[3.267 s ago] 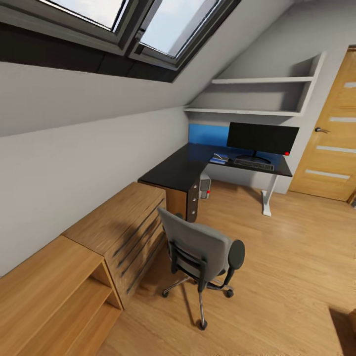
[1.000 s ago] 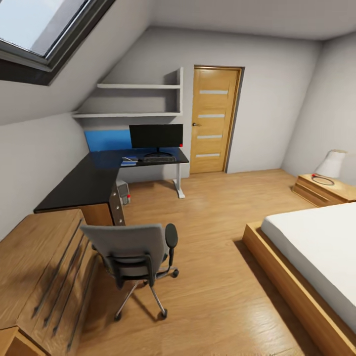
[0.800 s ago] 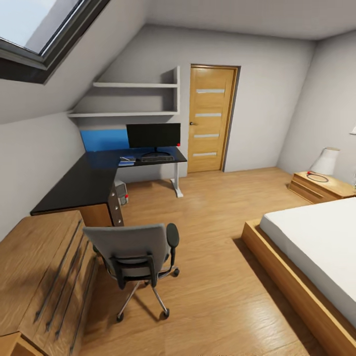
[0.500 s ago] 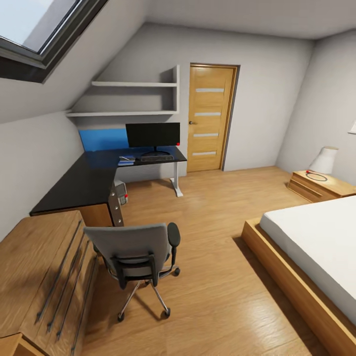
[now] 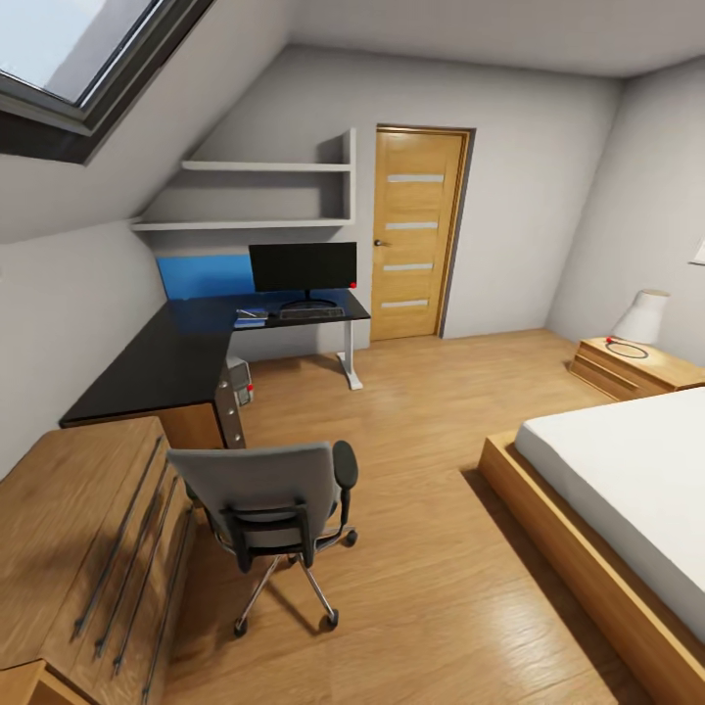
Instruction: In the bedroom, organize the workspace by keeping the computer under the desk, ensuring the monitor is on the desk, placing the keyboard on the desk next to the monitor, placing the mouse on the desk next to the keyboard, moving the folder from the swivel chair onto the desk next to the mouse, stacking the notebook on top of the folder with the pen on top of the notebook, and positioning the swivel chair next to the desk.
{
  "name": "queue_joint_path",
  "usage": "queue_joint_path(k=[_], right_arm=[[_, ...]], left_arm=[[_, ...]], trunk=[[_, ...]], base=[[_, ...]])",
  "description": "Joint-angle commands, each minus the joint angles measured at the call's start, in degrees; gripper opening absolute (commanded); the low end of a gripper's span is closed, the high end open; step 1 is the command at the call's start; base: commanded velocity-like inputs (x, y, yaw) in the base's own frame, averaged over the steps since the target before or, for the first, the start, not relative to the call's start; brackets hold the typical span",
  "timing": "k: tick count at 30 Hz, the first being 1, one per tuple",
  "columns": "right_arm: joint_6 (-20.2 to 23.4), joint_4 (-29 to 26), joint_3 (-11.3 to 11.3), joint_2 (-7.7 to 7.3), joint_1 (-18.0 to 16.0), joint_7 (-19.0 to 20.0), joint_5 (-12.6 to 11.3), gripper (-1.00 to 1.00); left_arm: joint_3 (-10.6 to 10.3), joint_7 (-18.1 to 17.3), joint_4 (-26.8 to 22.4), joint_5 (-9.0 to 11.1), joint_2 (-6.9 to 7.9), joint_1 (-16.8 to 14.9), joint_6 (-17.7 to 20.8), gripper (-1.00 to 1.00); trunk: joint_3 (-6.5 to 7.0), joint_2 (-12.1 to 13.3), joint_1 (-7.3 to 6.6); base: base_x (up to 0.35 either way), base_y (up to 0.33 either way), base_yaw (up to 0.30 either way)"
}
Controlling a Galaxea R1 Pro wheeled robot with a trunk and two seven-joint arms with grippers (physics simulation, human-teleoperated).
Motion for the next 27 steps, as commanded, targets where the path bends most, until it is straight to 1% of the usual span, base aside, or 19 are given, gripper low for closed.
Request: queue_joint_path(k=[1, 7, 10, 27], right_arm=[[-0.1, 0.0, 0.5, 0.02, 0.0, -0.3, -0.2, 1.0], [-0.1, 0.1, 0.5, 0.02, 0.0, -0.3, -0.2, 1.0], [-0.2, 0.1, 0.5, 0.02, -0.1, -0.3, -0.2, 1.0], [-0.4, 0.1, 0.5, -0.44, -0.1, -0.3, -0.1, 1.0]], left_arm=[[-0.5, 0.3, 0.0, 0.3, 0.02, 0.0, -0.2, 1.0], [-0.5, 0.3, 0.0, 0.3, 0.02, 0.0, -0.2, 1.0], [-0.5, 0.4, 0.0, 0.3, -0.01, 0.0, -0.2, 1.0], [-0.3, 0.6, -0.2, 0.4, -0.07, 0.0, -0.4, 1.0]], trunk=[[-0.12, -0.1, 0.03], [-0.12, -0.1, 0.03], [-0.12, -0.1, 0.03], [-0.12, -0.1, 0.03]], base=[[0.0, 0.136, 0.0], [0.0, 0.222, 0.0], [0.0, 0.098, 0.0], [0.0, 0.016, 0.0]])
